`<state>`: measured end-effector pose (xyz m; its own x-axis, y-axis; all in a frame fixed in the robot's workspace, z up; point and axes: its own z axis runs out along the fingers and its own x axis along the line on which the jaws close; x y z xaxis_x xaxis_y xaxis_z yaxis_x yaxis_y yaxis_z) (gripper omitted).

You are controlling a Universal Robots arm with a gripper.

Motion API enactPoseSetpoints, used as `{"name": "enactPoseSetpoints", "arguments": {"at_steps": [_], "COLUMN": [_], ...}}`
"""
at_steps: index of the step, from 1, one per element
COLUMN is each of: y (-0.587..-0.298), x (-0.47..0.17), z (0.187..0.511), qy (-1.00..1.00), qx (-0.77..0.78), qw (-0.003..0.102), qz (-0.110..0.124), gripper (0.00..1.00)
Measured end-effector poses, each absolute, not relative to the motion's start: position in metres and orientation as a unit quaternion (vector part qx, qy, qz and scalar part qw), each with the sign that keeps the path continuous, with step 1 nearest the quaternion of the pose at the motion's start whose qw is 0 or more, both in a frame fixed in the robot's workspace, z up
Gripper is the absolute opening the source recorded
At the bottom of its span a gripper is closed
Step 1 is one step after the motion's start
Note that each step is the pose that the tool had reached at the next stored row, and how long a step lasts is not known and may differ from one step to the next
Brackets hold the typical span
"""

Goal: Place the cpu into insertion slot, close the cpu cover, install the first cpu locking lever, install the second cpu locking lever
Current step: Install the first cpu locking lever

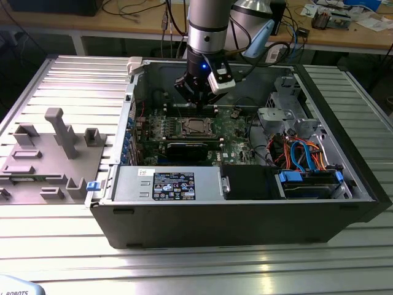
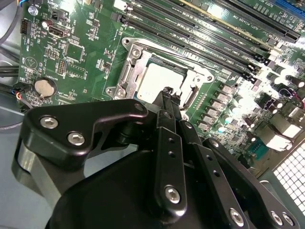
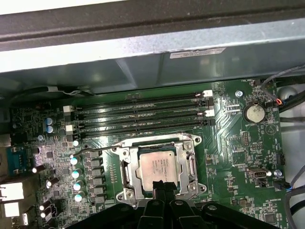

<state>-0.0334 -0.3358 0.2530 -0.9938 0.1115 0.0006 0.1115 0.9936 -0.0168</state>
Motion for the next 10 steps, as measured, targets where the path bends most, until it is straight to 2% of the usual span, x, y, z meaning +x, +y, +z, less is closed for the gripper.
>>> {"name": "enactPoseSetpoints", "arguments": {"at_steps": [10], "y": [-0.3357], "x": [-0.0335], "z": [0.253], "qy": [-0.999], "qx": [-0.051], "qw": [0.001], "qz": [0.008], "gripper": [0.11]}}
